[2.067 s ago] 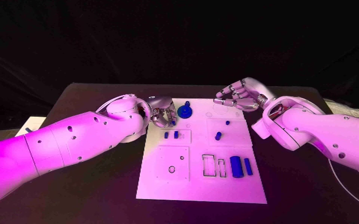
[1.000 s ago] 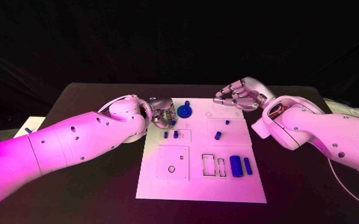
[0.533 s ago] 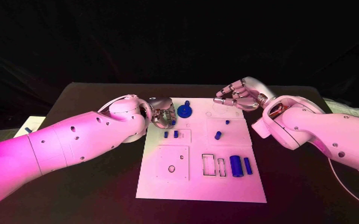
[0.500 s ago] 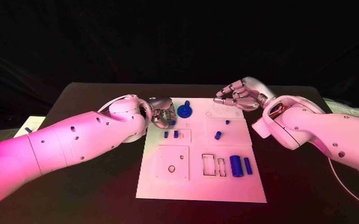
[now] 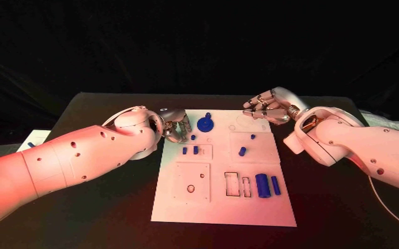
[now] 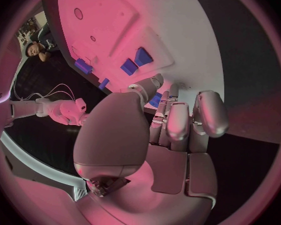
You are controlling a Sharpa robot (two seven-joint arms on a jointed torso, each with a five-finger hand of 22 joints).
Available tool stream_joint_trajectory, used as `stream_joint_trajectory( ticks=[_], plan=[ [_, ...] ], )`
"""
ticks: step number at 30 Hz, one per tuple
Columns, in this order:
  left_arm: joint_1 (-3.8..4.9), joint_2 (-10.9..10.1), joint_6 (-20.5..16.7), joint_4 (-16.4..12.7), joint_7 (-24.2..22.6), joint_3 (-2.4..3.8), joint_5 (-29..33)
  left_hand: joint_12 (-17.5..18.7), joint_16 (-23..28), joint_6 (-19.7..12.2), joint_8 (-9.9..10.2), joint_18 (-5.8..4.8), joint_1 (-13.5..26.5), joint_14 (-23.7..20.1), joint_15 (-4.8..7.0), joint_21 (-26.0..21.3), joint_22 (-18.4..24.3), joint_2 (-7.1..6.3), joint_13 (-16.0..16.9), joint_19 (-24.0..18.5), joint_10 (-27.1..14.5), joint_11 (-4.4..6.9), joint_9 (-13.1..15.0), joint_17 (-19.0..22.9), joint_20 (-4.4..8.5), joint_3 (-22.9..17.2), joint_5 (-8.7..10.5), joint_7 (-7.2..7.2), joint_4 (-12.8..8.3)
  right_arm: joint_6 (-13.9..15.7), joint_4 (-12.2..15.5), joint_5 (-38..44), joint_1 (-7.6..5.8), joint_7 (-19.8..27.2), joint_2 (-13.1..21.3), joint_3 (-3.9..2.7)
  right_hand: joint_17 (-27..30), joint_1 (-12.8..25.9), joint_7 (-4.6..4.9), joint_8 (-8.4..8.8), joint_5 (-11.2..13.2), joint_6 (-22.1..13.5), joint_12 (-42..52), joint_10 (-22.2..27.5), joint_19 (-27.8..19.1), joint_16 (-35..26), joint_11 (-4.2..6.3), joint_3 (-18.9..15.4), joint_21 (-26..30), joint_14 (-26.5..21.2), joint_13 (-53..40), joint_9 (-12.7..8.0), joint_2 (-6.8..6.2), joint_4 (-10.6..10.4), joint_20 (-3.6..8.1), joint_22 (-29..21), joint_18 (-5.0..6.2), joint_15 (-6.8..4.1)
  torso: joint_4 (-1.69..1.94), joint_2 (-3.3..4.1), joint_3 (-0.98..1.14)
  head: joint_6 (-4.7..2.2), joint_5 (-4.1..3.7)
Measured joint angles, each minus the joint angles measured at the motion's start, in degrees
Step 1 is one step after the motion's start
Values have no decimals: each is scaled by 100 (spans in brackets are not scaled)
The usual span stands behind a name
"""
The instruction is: Assemble the parts on the task board
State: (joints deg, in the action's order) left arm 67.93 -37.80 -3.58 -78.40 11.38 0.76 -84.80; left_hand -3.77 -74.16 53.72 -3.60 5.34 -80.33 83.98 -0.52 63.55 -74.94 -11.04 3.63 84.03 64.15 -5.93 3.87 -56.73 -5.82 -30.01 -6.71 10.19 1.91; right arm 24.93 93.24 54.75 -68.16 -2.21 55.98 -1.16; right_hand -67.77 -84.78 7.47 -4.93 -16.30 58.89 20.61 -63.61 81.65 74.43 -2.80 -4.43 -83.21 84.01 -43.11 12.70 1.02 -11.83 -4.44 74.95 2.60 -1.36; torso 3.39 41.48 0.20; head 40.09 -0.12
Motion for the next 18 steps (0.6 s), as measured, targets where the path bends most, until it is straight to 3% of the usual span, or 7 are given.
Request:
stream_joint_trajectory(
  ticks=[2,5,7,10,14,18],
  plan=[
    [-2,-130,-149,-33,-90,0,223,0,100,84,-38,1,-7,-47,-19,-520,131,7,0,-108,-112,-26,2,223,-37,-53,0,-42,-29,-104,-50,175,0,-62,23,0,18,-256,13,53,38,10,-602,93,41,-11,-65,157,0,6,664,-6,-61,54,-41,0,0,30,-1,-2,0,-8,-5],
    [0,-307,-382,-62,-335,4,846,0,800,297,-139,254,-82,-497,-62,-1863,791,86,0,-575,-223,-99,21,1331,-72,-153,0,44,26,-268,-85,503,0,-146,58,0,24,-509,68,103,106,115,-1149,-31,62,-19,-119,412,0,1,1491,-59,-187,112,-62,0,0,55,-3,-4,3,-26,-15],
    [4,-439,-552,-88,-643,6,1633,-31,1179,341,-139,316,-61,-740,-76,-2515,1127,160,5,-822,-225,-102,20,1889,-87,-201,0,74,25,-413,-91,850,0,-220,88,0,35,-601,57,103,110,167,-1316,-119,52,-19,-115,544,0,1,1804,-94,-239,133,-92,-1,1,55,-1,-7,3,-39,-38],
    [4,-575,-686,-135,-1078,2,2679,-147,1428,343,-139,401,3,-910,-83,-2966,1363,234,28,-1001,-124,-90,13,2234,-95,-197,0,76,57,-582,-79,1330,0,-311,118,0,42,-660,30,103,137,217,-1455,-194,52,-19,-97,695,0,1,2135,-141,-298,140,-92,-1,1,55,3,-7,3,-60,-69],
    [-1,-801,-807,-352,-1830,-60,4418,-419,1464,478,-205,402,118,-955,-52,-3190,1498,349,116,-1067,242,-15,18,2305,-80,-60,0,24,163,-863,-7,2279,4,-492,139,0,76,-656,-21,103,218,287,-1603,-284,51,-19,-77,876,0,1,2526,-199,-378,101,-91,-1,1,54,7,-7,-1,-89,-136],
    [-39,-988,-864,-618,-2420,-89,6156,-639,1465,567,-256,401,156,-1007,1,-3304,1584,387,192,-1089,434,82,32,2319,-58,136,0,-48,147,-1122,73,3232,56,-685,142,-2,103,-587,-91,103,490,358,-1667,-341,51,-19,-22,1135,0,1,2940,-265,-497,31,-91,-1,1,54,7,-7,-4,-107,-205]
  ],
)
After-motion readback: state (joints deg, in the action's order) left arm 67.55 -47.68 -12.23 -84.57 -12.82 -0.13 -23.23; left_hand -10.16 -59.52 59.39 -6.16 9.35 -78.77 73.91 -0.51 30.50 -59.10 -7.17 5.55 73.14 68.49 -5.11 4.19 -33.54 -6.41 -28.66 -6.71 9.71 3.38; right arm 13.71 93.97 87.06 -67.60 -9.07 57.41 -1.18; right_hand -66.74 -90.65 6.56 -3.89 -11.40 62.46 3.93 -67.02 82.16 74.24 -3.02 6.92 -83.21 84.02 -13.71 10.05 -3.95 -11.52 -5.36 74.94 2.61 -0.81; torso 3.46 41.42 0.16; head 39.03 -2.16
